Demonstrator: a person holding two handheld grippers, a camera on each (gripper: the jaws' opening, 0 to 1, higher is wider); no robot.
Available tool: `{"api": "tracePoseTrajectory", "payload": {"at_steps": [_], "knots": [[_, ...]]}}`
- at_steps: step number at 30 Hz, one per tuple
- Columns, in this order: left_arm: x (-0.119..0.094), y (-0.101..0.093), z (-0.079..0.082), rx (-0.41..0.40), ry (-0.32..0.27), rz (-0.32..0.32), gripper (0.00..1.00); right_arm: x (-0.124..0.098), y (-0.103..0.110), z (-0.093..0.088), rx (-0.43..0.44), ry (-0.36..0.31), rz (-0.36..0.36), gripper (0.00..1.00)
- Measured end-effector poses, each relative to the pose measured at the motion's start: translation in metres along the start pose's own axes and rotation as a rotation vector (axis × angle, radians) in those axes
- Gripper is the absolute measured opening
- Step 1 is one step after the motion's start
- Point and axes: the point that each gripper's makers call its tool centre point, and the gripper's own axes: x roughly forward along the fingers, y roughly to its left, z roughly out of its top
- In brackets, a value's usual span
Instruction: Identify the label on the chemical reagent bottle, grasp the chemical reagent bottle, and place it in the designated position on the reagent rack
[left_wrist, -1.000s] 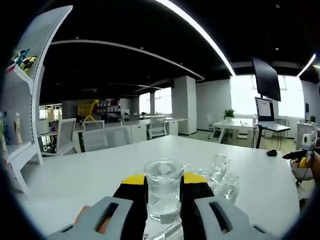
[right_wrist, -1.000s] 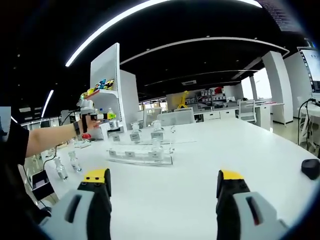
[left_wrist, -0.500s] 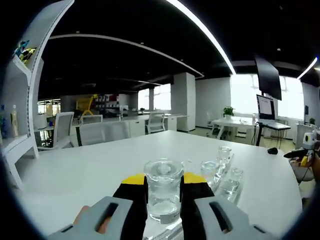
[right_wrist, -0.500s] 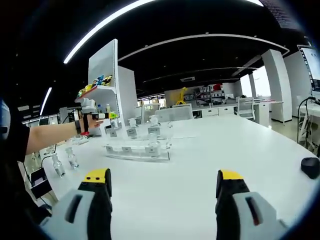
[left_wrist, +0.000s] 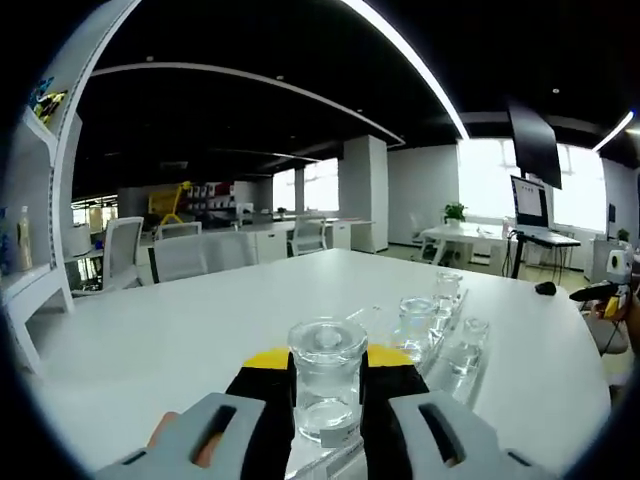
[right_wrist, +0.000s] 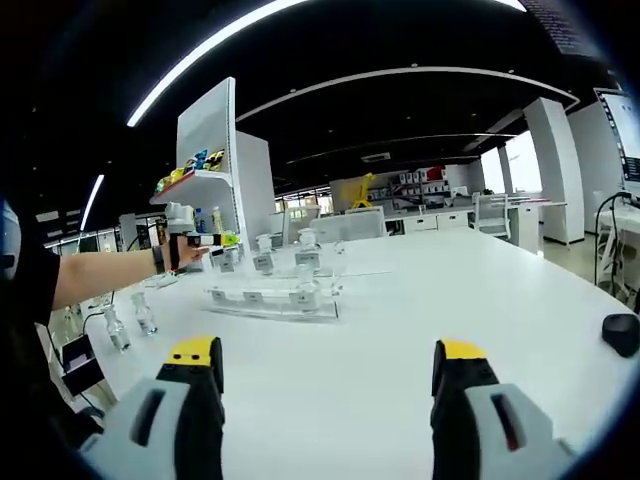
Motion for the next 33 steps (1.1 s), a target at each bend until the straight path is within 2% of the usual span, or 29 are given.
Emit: {"api": "tracePoseTrajectory", "payload": {"at_steps": [5, 13, 20, 23, 33], "knots": [[0.0, -0.002, -0.007, 0.001, 0.013, -0.013, 0.24, -0.001, -0.003, 0.002, 0.003, -0.011, -0.008, 0.83], [-0.002, 0.001, -0.012, -0.007, 0.012, -0.01, 0.24, 0.002, -0.001, -0.004, 0.008, -0.001, -0.004, 0.82], [-0.004, 0.004, -0.019, -0.054, -0.007, -0.004, 0.25, 0.0, 0.0, -0.004, 0.004, 0.0, -0.004, 0.82], [-0.004, 0.003, -0.025, -0.026, 0.012, 0.001, 0.25, -0.001, -0.003, -0.005, 0.012, -0.002, -0.01, 0.82], [-0.007, 0.005, -0.024, -0.051, 0.005, 0.004, 0.26, 0.0, -0.003, -0.007, 0.014, -0.001, -0.009, 0.82]]}}
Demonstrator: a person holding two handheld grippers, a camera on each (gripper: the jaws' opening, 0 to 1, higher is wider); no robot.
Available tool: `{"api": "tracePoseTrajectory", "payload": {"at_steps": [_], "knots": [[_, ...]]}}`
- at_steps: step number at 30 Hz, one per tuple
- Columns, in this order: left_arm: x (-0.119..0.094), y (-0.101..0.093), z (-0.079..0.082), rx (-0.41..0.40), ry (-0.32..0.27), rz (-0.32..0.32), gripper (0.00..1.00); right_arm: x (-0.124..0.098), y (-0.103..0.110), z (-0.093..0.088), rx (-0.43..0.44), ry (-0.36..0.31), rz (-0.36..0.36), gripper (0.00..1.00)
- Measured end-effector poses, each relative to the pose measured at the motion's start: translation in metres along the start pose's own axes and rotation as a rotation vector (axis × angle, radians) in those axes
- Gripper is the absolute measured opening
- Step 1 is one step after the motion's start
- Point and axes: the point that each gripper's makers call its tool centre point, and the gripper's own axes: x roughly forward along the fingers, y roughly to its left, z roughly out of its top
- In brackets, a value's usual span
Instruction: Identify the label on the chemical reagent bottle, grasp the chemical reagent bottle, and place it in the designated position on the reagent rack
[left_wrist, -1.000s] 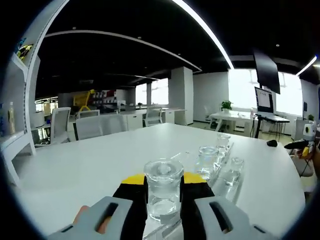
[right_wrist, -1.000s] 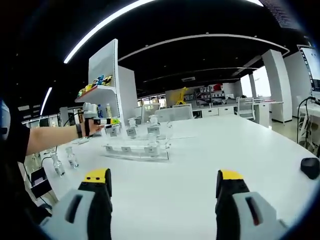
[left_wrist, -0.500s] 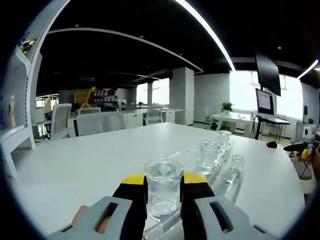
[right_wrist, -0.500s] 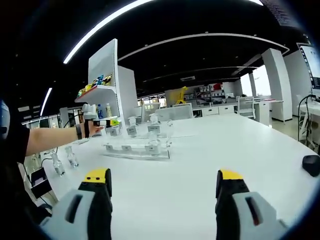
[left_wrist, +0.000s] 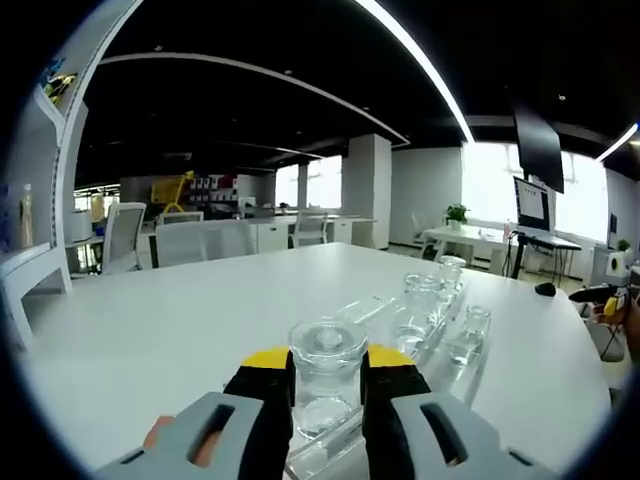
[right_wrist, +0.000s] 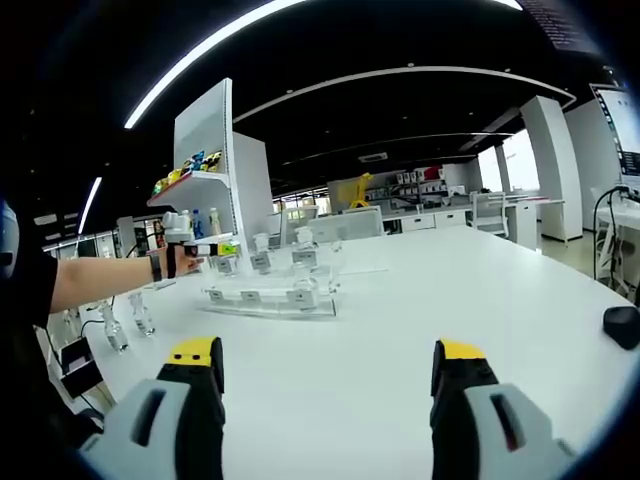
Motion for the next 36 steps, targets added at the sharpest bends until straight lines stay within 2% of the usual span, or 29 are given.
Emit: {"api": "tracePoseTrajectory", "payload": {"at_steps": [7, 9, 11, 13, 18, 25, 29, 32, 36], "knots": [[-0.002, -0.001, 0.001, -0.052, -0.026, 0.002, 0.29, 0.001, 0.0, 0.0, 0.0, -0.001, 0.001, 0.82], [-0.002, -0.003, 0.0, -0.025, -0.021, 0.002, 0.3, 0.0, 0.0, 0.0, -0.001, -0.002, 0.0, 0.82], [-0.002, -0.005, 0.0, 0.031, -0.016, 0.013, 0.4, 0.0, -0.001, 0.001, -0.001, -0.003, 0.0, 0.82], [-0.002, -0.008, -0.001, 0.037, -0.014, 0.009, 0.47, -0.001, -0.001, 0.002, 0.0, -0.007, -0.003, 0.82], [-0.002, -0.006, -0.001, 0.054, -0.009, 0.025, 0.53, -0.003, -0.001, 0.004, 0.003, -0.014, -0.003, 0.81], [-0.011, -0.006, -0.004, 0.078, -0.006, 0.035, 0.68, -0.005, -0.002, 0.003, 0.006, -0.014, -0.004, 0.81], [-0.021, -0.007, -0.006, 0.098, -0.007, 0.047, 0.76, -0.005, -0.002, 0.005, 0.009, -0.021, -0.002, 0.81], [-0.031, -0.01, 0.0, 0.095, -0.043, 0.046, 0.76, -0.005, -0.001, 0.005, 0.007, -0.022, 0.001, 0.81], [-0.044, -0.017, 0.003, 0.098, -0.047, 0.05, 0.85, -0.006, 0.0, 0.006, 0.006, -0.026, 0.005, 0.81]]}}
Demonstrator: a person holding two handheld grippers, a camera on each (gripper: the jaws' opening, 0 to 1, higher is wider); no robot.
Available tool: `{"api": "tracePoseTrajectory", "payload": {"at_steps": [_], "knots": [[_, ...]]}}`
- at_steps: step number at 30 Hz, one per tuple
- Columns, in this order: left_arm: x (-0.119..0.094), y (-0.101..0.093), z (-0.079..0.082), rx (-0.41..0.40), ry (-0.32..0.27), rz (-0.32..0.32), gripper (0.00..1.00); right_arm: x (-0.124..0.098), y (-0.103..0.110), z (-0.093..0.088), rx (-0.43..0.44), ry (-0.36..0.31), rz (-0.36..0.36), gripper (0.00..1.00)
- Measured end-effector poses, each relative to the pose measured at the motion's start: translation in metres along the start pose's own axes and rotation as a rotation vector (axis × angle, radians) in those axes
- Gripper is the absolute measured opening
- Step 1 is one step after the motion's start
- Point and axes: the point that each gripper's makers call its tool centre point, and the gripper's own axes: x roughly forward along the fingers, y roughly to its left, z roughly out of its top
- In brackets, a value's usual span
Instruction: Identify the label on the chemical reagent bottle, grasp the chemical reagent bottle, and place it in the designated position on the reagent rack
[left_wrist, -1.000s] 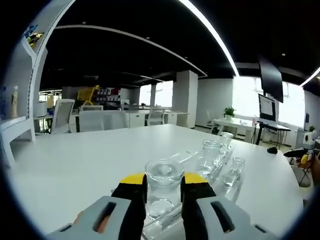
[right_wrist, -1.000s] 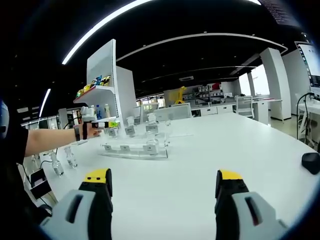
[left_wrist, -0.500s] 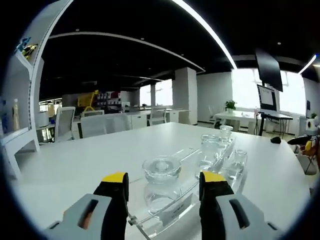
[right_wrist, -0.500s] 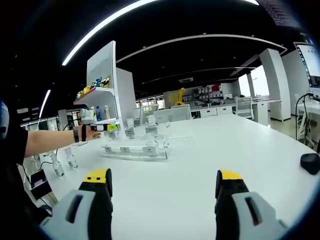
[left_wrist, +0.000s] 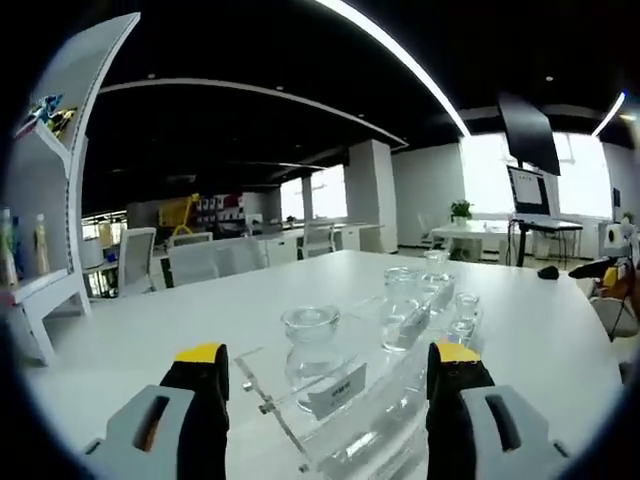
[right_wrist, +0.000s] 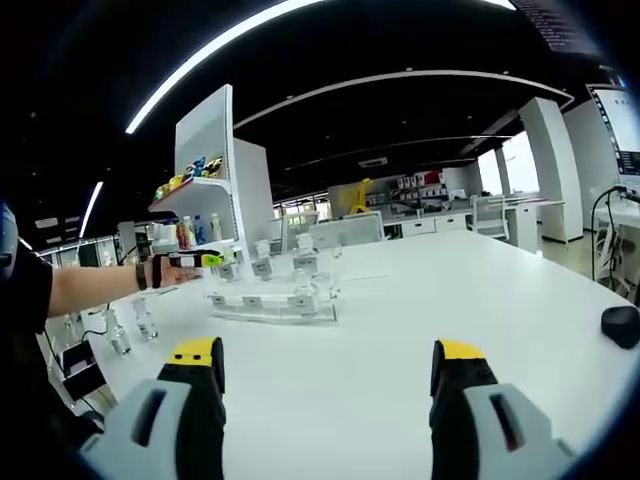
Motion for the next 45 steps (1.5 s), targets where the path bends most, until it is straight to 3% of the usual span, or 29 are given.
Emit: {"api": "tracePoseTrajectory", "payload": {"at_steps": [8, 12, 18, 19, 25, 28, 32, 35, 38, 45], "knots": [[-0.045, -0.023, 0.016, 0.055, -0.012, 0.036, 0.91, -0.001, 0.002, 0.005, 0.01, -0.021, 0.012, 0.81], [-0.074, -0.04, 0.025, 0.025, -0.048, 0.03, 0.93, -0.003, 0.005, 0.008, 0.009, -0.027, 0.024, 0.81], [-0.109, -0.055, 0.023, -0.011, -0.045, 0.028, 0.95, -0.008, 0.006, 0.012, 0.005, -0.038, 0.028, 0.81], [-0.124, -0.058, 0.024, -0.011, -0.05, 0.037, 0.95, -0.011, 0.006, 0.014, 0.005, -0.045, 0.029, 0.81], [-0.168, -0.078, 0.026, 0.005, -0.044, 0.043, 0.95, -0.019, 0.004, 0.019, 0.006, -0.057, 0.024, 0.81], [-0.191, -0.089, 0.014, -0.01, 0.013, 0.044, 0.95, -0.023, 0.006, 0.023, -0.003, -0.062, 0.027, 0.81], [-0.218, -0.102, 0.005, -0.047, 0.015, 0.034, 0.95, -0.029, 0.007, 0.03, -0.015, -0.078, 0.028, 0.81], [-0.238, -0.103, 0.001, -0.057, 0.022, 0.067, 0.95, -0.033, 0.007, 0.033, -0.026, -0.084, 0.021, 0.81], [-0.256, -0.1, 0.002, -0.07, -0.008, 0.112, 0.95, -0.036, 0.008, 0.036, -0.022, -0.093, 0.022, 0.82], [-0.278, -0.103, -0.011, -0.081, 0.023, 0.147, 0.95, -0.042, 0.014, 0.043, -0.042, -0.122, 0.025, 0.82]]}}
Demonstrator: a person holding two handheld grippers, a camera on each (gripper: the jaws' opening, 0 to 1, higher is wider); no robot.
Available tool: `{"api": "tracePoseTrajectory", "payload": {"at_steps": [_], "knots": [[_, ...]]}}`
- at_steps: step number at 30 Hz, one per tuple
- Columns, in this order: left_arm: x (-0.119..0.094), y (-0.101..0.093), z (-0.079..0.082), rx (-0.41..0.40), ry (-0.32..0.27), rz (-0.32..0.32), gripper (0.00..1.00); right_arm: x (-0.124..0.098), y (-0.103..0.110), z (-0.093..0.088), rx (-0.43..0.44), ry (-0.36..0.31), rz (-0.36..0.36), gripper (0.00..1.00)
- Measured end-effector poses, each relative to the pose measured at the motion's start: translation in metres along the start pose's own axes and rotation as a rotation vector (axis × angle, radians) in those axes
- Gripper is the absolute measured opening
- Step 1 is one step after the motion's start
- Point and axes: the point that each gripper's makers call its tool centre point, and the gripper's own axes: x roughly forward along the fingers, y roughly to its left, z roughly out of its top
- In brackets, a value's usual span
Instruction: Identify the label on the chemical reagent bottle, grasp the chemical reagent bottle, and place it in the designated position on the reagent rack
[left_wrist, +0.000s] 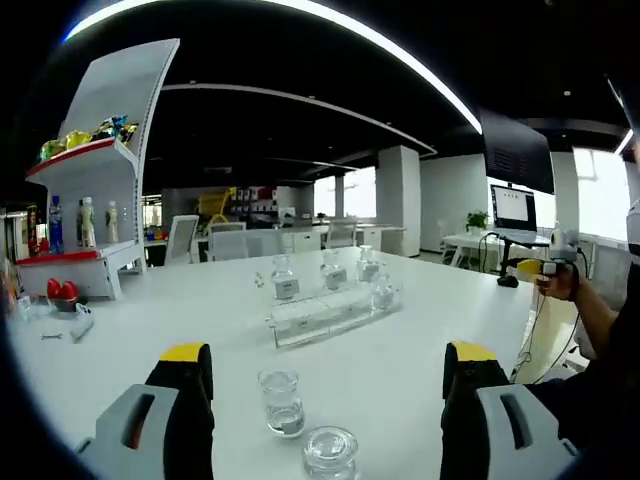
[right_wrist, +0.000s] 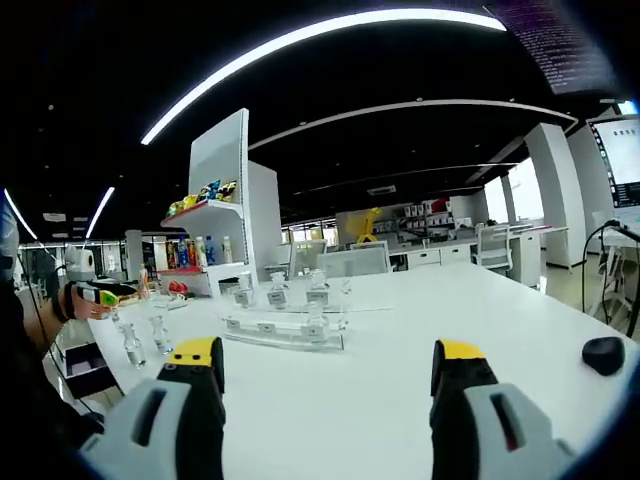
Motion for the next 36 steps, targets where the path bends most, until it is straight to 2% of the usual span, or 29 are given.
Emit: {"api": "tracePoseTrajectory", "payload": {"at_steps": [2, 7, 15, 22, 31, 36], "knots": [[-0.004, -0.003, -0.004, -0.027, 0.004, -0.019, 0.95, -0.001, 0.0, 0.0, -0.002, 0.0, -0.002, 0.82], [-0.01, 0.001, -0.009, -0.025, 0.013, 0.004, 0.95, -0.002, 0.001, 0.002, -0.003, -0.002, -0.004, 0.82], [-0.012, -0.003, -0.005, -0.071, -0.008, -0.006, 0.95, -0.002, -0.001, 0.0, -0.006, 0.001, -0.006, 0.82], [-0.005, -0.01, -0.003, -0.062, -0.006, -0.022, 0.95, -0.003, -0.004, -0.002, -0.001, 0.001, -0.012, 0.82], [-0.001, -0.009, -0.001, -0.06, -0.004, -0.013, 0.95, -0.004, -0.006, -0.004, 0.001, 0.004, -0.015, 0.82], [0.0, -0.013, -0.004, -0.044, 0.013, -0.023, 0.95, -0.004, -0.006, -0.003, 0.003, 0.001, -0.015, 0.82]]}}
